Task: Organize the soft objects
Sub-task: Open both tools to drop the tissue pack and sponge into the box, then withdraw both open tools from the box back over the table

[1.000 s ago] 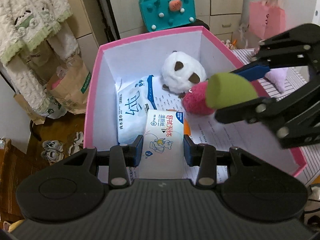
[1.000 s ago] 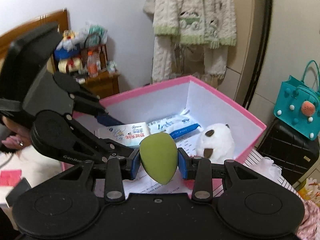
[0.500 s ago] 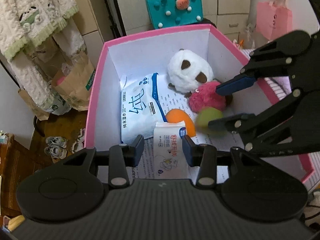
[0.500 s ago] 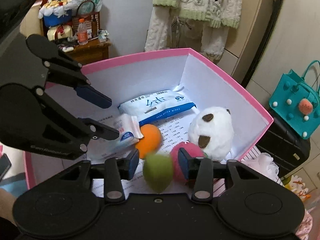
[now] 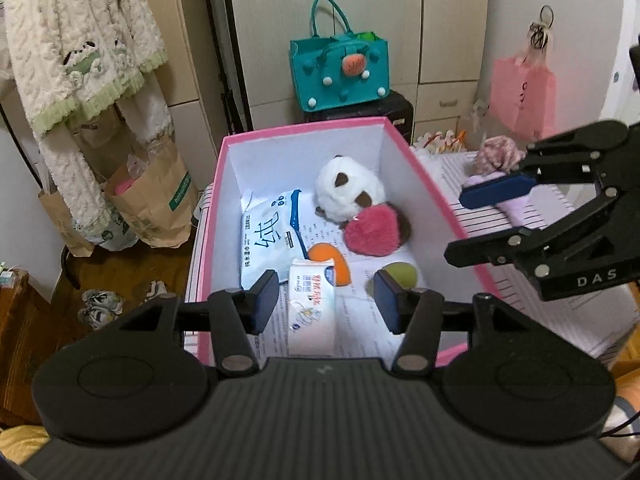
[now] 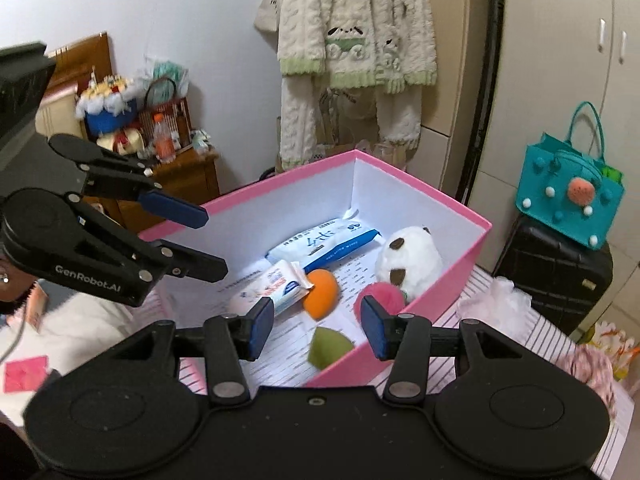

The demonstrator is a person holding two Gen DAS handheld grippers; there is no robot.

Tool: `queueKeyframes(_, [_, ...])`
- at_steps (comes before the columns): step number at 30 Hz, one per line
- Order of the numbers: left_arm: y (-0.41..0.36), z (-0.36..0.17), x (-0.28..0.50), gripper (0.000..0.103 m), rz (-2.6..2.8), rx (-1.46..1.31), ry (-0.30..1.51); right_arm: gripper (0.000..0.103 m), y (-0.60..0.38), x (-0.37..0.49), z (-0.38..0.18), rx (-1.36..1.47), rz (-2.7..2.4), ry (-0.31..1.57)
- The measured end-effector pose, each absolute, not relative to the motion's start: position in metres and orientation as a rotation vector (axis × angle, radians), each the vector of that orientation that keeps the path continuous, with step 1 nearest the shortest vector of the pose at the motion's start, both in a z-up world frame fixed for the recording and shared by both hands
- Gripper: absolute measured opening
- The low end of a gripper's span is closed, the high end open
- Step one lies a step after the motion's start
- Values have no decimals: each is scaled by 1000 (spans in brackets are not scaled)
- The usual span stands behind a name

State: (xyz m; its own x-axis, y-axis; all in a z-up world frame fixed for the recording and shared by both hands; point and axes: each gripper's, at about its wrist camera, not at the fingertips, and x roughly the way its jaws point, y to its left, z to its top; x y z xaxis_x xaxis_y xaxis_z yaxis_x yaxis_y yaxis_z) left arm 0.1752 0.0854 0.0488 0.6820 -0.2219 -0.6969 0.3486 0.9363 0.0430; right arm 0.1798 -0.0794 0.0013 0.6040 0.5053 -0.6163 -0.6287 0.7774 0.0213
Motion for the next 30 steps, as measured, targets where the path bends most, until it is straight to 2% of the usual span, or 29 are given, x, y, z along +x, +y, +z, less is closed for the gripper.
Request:
queueKeyframes(2, [86, 57, 165, 55, -324, 167, 747, 54, -85, 170, 6, -185, 678, 648])
queueKeyframes(16, [76, 96, 99, 59, -410, 194, 726, 55, -112, 106, 27, -131, 739, 617])
queueKeyframes(30, [55, 83, 59, 61, -504, 257, 769, 59, -145, 49, 17, -121, 683, 608])
